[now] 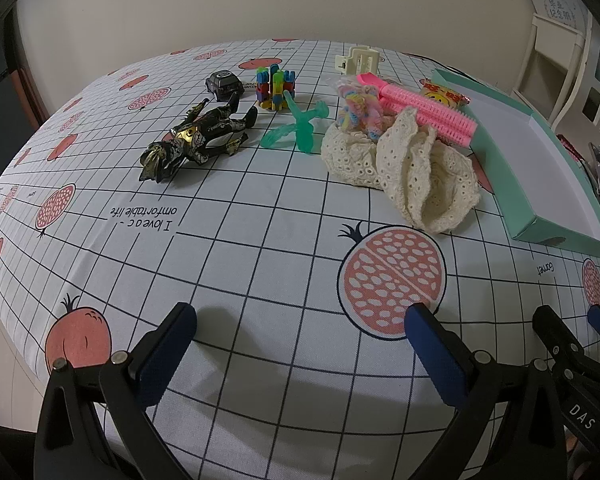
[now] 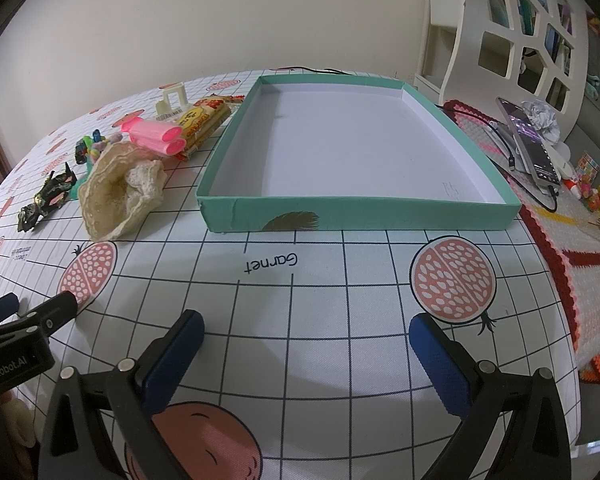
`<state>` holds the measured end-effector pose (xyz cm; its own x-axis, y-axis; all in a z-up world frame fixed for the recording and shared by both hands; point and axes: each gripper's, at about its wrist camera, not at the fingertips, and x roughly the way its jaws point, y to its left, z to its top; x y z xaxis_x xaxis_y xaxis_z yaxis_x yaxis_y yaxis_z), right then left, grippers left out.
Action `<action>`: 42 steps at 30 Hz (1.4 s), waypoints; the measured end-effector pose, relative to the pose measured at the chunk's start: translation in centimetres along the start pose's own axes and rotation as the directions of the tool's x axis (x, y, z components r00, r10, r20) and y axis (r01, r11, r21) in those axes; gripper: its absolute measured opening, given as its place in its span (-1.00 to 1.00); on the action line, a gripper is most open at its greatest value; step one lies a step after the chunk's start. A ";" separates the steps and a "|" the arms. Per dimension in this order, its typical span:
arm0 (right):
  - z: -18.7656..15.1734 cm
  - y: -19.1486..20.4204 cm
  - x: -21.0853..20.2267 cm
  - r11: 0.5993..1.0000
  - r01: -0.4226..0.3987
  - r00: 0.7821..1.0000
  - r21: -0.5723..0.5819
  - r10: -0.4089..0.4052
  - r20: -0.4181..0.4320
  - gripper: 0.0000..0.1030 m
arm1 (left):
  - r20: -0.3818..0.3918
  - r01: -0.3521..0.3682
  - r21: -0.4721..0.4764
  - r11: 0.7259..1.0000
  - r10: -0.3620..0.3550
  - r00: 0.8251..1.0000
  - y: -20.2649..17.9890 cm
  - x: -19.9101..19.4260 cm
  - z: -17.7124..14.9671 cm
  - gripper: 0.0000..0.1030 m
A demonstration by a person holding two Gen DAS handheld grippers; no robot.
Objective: Organize objects
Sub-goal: 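Move the left tool to the black-gold robot toy while the right tool reaches the pink curler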
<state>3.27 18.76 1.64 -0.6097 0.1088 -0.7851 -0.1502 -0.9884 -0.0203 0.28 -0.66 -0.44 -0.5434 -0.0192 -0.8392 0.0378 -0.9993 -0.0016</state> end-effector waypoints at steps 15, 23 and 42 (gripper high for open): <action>0.4 0.0 0.1 1.000 -0.006 1.000 -0.005 0.006 -0.018 1.00 | -0.032 0.001 0.002 1.000 -0.001 0.999 0.0 0.2 0.4 1.00; 3.4 1.6 -1.0 0.997 -0.033 0.999 -0.071 0.032 -0.004 1.00 | -0.090 -0.030 -0.132 0.991 0.018 0.996 2.6 0.3 3.4 1.00; 16.3 7.4 -1.2 0.963 -0.202 0.979 -0.177 0.197 -0.049 0.75 | -0.099 -0.049 -0.164 0.985 0.033 0.995 7.7 0.6 16.0 0.92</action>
<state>-9.78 13.03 12.52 -0.5882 -0.0930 -0.8034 0.1161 -0.9928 0.0300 -13.19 -8.91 7.79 -0.4565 -0.0488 -0.8884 0.2009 -0.9784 -0.0495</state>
